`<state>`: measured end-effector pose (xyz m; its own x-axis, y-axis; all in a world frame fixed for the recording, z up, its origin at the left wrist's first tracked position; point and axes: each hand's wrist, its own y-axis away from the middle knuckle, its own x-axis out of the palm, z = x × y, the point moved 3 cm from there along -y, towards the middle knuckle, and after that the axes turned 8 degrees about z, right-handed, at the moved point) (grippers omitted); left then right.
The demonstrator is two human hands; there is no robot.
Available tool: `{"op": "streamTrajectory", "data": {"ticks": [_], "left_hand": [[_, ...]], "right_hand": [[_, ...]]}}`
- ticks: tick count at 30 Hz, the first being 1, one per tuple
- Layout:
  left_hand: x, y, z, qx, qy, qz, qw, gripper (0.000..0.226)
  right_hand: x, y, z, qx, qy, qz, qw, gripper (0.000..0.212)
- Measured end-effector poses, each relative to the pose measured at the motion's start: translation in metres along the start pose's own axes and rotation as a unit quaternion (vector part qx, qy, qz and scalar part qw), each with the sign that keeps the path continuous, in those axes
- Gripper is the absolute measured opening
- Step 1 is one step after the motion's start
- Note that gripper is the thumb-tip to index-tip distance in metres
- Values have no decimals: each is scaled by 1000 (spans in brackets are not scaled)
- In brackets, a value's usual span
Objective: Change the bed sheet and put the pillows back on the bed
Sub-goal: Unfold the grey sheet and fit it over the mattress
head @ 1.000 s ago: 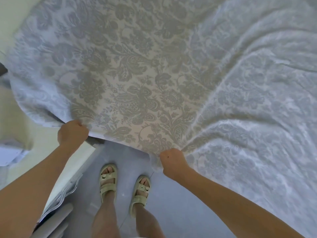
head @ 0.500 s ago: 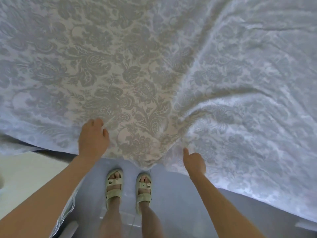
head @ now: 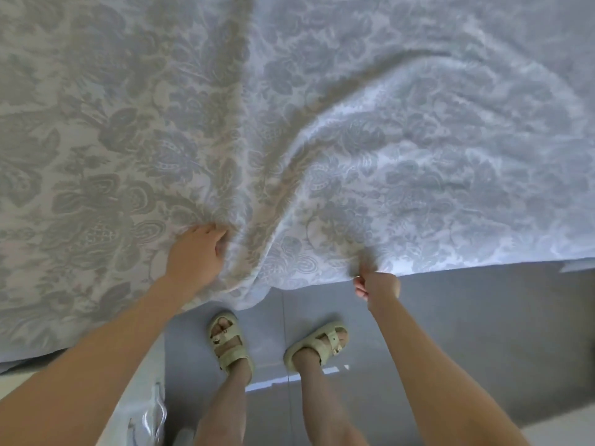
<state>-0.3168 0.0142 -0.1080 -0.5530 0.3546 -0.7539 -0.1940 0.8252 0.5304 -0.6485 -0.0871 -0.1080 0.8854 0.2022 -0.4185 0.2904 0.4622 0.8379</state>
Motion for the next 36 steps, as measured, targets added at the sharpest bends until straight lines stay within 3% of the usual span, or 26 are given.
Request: {"op": "streamTrajectory", "data": {"ticks": [3, 5, 7, 13, 17, 19, 21, 23, 27, 32, 36], "left_hand": [[-2, 0, 1, -2, -26, 20, 999, 41], [-6, 0, -4, -5, -38, 14, 999, 39], [-9, -3, -11, -21, -60, 18, 998, 35], [-8, -9, -32, -87, -163, 128, 975, 29], [-9, -17, -44, -109, -216, 186, 952, 16], [-12, -23, -64, -112, -217, 168, 955, 13], [-11, -31, -96, -51, -212, 99, 971, 11], [-4, -40, -137, 18, -186, 64, 980, 23], [24, -59, -224, 77, -113, 89, 987, 45], [61, -79, -302, 158, -116, 99, 975, 46], [76, -90, -329, 100, -180, 134, 969, 50]], "right_hand": [[-14, 5, -4, -65, 169, -44, 983, 37], [-29, 19, -7, -105, 285, -78, 950, 30], [-55, 31, -14, -120, 325, -111, 932, 29], [-89, 17, -33, -71, 315, -102, 941, 34], [-81, -13, -41, -13, 283, -7, 959, 34], [-91, -28, -40, 19, 182, 47, 982, 37], [-115, -41, -31, 21, 45, 30, 998, 40], [-142, -58, -19, 26, -69, 3, 997, 42], [-178, -98, 9, 25, -196, 3, 980, 36], [-197, -124, 19, -8, -108, -28, 994, 36], [-212, -119, 12, -90, 64, -24, 994, 41]]}}
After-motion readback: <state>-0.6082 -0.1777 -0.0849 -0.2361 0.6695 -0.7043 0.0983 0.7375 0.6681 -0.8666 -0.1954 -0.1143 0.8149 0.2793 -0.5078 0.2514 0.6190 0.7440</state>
